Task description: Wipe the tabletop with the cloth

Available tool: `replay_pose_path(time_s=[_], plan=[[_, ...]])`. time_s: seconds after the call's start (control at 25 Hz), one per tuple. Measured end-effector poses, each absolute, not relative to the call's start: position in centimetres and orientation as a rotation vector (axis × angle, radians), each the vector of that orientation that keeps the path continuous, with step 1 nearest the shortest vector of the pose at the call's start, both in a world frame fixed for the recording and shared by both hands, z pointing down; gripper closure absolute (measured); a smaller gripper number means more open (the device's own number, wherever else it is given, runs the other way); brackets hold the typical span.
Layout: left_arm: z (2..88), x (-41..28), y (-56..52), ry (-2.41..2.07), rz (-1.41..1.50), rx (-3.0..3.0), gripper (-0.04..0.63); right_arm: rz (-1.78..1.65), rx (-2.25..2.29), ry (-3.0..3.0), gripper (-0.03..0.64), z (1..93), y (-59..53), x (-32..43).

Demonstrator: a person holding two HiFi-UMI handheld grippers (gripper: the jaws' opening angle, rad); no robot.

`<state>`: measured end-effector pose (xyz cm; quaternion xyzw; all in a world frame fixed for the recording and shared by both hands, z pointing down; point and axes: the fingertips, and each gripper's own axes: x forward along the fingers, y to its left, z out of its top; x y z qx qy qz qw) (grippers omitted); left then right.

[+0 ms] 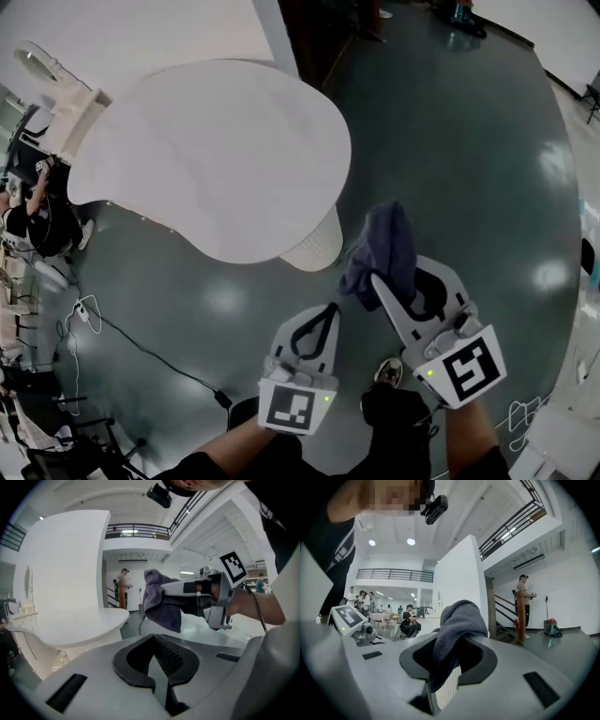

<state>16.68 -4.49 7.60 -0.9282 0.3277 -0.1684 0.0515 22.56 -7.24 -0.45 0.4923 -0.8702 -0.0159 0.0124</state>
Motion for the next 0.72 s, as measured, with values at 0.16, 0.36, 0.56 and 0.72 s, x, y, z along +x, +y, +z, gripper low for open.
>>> replay_pose_path(time_s=[0.16,0.36,0.56,0.72], plan=[[13.3,16.3,-7.5,0.994,-0.444,-2.841,0.588,-0.066,1.615,-2.711,0.535,6.5,-10.1,22.2],[19.9,17.5,-10.7,1.006,-0.392,-2.798,0.588,-0.128,1.662,-2.768,0.535,13.1,-13.2,24.0],[24.7,16.2,-14.8,1.121,-0.261,-2.738,0.588,-0.338,1.727,-2.743,0.535,16.9,-17.5,22.8],[27.0,15.9,-16.2,1.093,-0.164,-2.700,0.588,-0.412,1.747,-2.733,0.535,18.2,-21.0,22.4]])
